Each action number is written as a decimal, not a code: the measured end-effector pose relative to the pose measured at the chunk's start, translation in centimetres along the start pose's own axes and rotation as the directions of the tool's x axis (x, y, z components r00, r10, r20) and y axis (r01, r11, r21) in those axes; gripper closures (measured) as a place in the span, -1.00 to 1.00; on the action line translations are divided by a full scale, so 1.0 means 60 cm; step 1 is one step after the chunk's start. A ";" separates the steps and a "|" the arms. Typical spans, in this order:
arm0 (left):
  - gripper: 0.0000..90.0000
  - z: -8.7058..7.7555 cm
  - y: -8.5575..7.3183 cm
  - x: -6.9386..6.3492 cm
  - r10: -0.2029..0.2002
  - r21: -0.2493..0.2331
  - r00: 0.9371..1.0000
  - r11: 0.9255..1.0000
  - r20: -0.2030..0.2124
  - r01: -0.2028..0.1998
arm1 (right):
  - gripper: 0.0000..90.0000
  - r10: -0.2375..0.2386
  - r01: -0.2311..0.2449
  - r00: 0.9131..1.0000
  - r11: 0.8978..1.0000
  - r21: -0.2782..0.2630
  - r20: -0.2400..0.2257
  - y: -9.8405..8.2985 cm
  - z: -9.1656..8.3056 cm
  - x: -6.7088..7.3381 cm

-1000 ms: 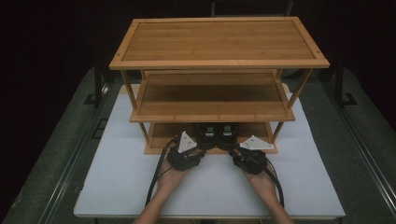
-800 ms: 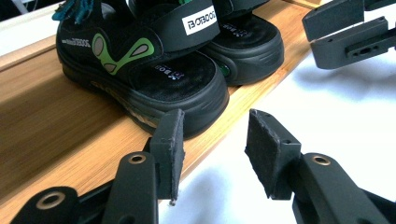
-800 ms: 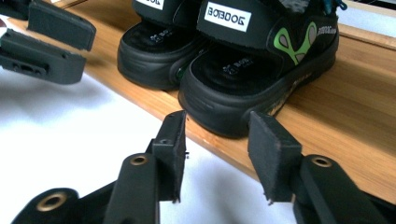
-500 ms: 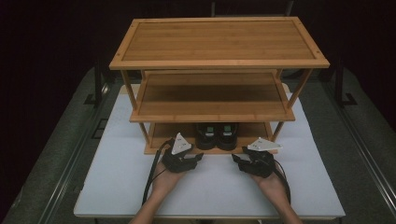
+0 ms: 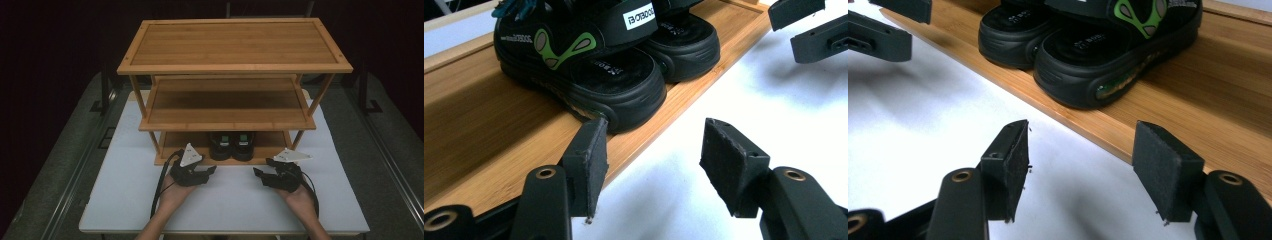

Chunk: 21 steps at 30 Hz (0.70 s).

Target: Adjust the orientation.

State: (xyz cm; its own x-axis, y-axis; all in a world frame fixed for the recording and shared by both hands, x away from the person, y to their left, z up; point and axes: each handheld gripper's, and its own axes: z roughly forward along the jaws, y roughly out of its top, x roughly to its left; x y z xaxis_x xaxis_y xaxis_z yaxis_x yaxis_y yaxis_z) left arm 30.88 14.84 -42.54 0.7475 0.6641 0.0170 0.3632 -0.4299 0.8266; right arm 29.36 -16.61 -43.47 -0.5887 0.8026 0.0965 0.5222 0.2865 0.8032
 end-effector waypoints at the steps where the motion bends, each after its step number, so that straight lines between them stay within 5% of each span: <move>1: -0.07 -0.001 0.000 0.001 0.000 0.002 1.000 1.000 -0.001 0.000 | -0.16 0.001 -0.001 1.000 1.000 0.000 0.004 -0.002 -0.002 -0.002; 21: -0.20 -0.025 -0.009 0.006 -0.005 -0.003 1.000 1.000 0.000 0.005 | -0.19 0.028 -0.028 1.000 1.000 -0.009 0.009 -0.031 -0.037 -0.027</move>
State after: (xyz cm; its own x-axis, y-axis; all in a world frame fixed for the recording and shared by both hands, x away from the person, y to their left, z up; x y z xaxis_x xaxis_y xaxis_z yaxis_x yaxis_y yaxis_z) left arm 30.12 16.22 -42.14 0.7453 0.6666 0.0128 0.3658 -0.4248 0.8281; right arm 27.98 -19.61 -43.82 -0.5684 0.8149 0.1134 0.5327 0.2595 0.8055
